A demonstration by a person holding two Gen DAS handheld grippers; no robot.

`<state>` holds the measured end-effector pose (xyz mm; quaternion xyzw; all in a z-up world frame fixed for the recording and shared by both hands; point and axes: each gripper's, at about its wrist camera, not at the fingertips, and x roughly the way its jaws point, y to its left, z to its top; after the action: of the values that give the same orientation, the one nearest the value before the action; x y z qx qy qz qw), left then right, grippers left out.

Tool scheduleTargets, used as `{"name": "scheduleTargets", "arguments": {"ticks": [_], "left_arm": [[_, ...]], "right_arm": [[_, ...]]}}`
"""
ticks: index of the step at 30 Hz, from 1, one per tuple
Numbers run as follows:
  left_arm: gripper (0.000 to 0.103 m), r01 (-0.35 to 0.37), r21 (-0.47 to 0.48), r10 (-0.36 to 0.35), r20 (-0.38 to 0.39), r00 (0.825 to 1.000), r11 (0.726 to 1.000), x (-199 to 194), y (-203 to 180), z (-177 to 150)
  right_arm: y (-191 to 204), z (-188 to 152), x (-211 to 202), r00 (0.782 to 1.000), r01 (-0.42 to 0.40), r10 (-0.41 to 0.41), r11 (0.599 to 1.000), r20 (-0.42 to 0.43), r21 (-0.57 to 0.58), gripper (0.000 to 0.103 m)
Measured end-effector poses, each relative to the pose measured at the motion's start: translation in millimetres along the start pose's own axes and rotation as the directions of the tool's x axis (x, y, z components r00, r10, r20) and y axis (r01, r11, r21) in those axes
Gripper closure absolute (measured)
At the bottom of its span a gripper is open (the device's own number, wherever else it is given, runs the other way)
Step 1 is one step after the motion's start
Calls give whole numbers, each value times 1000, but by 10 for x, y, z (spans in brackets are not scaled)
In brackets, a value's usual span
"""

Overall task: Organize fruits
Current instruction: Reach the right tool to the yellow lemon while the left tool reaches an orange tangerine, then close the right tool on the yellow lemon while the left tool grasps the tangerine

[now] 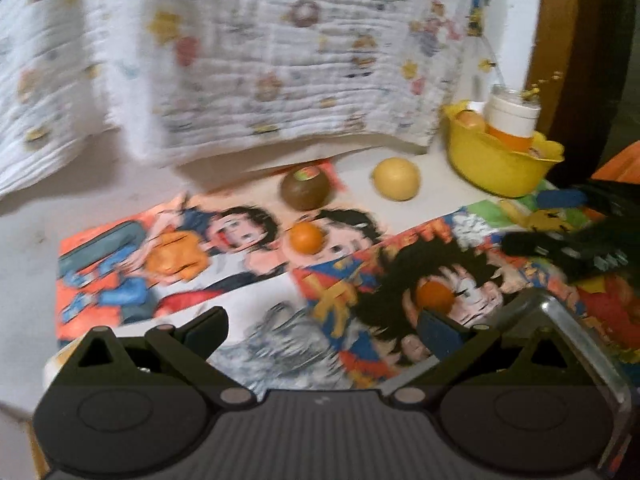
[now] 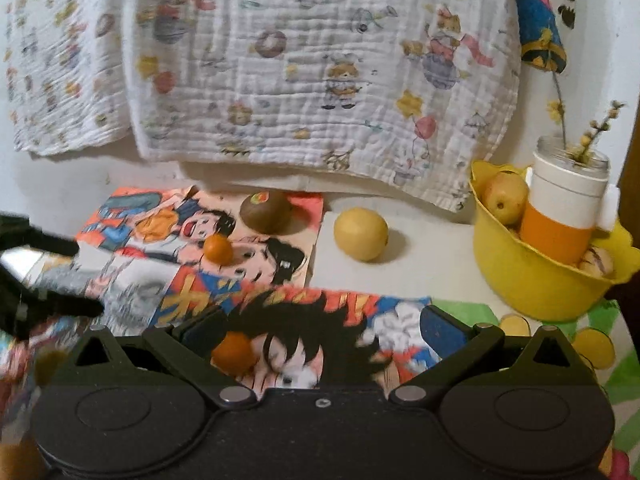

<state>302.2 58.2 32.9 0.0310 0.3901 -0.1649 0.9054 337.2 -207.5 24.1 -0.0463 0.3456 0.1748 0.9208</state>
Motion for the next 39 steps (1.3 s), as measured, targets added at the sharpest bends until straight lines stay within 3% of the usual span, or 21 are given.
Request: {"name": "scheduleTargets", "arguments": {"ticks": [8, 15, 26, 33, 39], "left_arm": [[1, 130, 138, -125, -43, 991, 982, 432, -395, 165], [4, 192, 127, -181, -95, 979, 973, 739, -489, 179], [32, 230, 104, -210, -178, 961, 968, 936, -499, 226], [44, 240, 103, -214, -215, 953, 965, 1007, -496, 219], [59, 248, 93, -222, -221, 950, 964, 1031, -488, 227]], "right_arm": [[-198, 401, 514, 997, -50, 56, 993, -55, 105, 1], [-282, 503, 917, 998, -11, 17, 995, -55, 98, 3], [-278, 578, 1554, 993, 57, -52, 997, -102, 47, 21], [-252, 535, 1745, 990, 71, -68, 997, -123, 21, 30], [-208, 524, 1857, 988, 91, -89, 996, -127, 5, 39]]}}
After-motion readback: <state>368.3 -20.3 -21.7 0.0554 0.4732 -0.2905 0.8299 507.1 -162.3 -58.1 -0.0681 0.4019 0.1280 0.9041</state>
